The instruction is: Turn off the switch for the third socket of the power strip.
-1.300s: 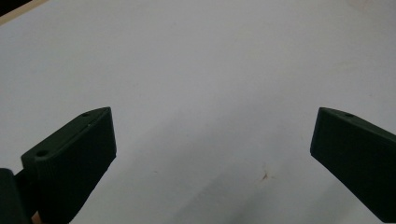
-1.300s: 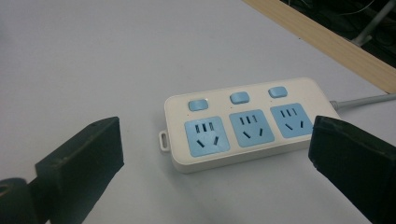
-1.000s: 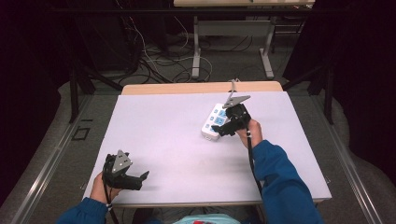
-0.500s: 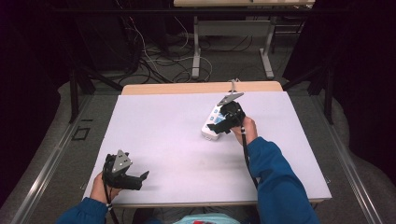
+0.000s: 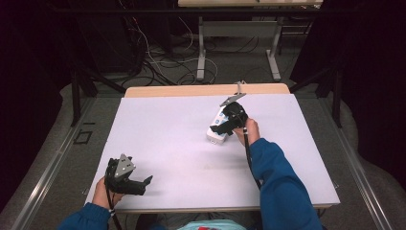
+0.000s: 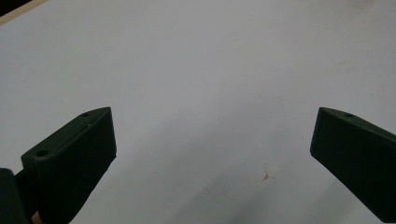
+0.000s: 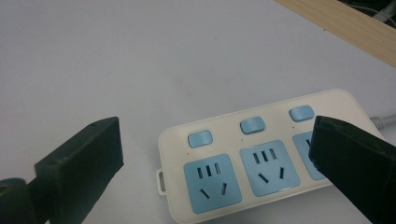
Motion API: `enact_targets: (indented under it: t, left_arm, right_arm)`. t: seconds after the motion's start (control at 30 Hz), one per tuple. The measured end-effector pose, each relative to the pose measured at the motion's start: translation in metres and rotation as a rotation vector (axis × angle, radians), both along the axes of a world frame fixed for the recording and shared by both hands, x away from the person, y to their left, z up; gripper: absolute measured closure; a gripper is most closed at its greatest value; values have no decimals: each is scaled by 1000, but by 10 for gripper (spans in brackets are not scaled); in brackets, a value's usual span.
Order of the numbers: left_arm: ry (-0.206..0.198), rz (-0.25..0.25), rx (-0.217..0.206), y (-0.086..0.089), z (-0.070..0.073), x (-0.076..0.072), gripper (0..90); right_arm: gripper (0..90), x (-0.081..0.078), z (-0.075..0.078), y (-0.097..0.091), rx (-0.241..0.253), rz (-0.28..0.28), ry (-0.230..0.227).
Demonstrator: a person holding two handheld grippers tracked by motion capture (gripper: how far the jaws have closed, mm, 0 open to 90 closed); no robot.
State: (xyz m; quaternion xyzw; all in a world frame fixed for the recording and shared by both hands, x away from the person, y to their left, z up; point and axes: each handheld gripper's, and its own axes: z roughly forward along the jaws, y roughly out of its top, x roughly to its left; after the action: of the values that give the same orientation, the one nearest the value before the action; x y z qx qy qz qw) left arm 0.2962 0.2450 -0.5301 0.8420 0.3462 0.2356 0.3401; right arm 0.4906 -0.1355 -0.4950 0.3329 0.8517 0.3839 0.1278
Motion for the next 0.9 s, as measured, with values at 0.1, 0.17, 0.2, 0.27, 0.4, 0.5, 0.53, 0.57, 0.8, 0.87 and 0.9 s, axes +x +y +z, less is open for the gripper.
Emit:
enact_targets:
  t: [0.1, 0.17, 0.2, 0.27, 0.4, 0.5, 0.53, 0.57, 0.8, 0.87, 0.9]
  left_arm:
    - [-3, 0, 7, 0, 0, 0, 2]
    - [1, -1, -4, 0, 0, 0, 2]
    - [0, -2, -3, 0, 0, 0, 2]
    - [1, -3, -3, 0, 0, 0, 2]
    - [2, -4, -3, 0, 0, 0, 2]
    - [-5, -4, 5, 0, 0, 1, 2]
    - [-2, -4, 4, 0, 0, 0, 1]
    - [-5, -4, 5, 0, 0, 0, 1]
    - [2, -2, -4, 0, 0, 0, 1]
    - [2, -2, -4, 0, 0, 0, 1]
    - [3, -2, -3, 0, 0, 0, 1]
  right_arm:
    - [17, 1, -1, 3, -3, -3, 14]
    - [11, 3, -3, 5, 2, -3, 18]
    - [9, 3, -3, 5, 3, -4, 22]
    - [2, 6, -4, 7, 2, -7, 26]
    - [3, 7, -7, 10, 22, -9, 31]
    - [0, 8, -9, 11, -4, -18, 42]
    - [0, 9, -9, 11, -3, -10, 43]
    - [0, 9, -10, 12, 0, -20, 41]
    - [155, 10, -11, 14, 7, -18, 40]
    - [189, 10, -11, 15, 6, -23, 39]
    - [256, 10, -11, 15, 10, -19, 38]
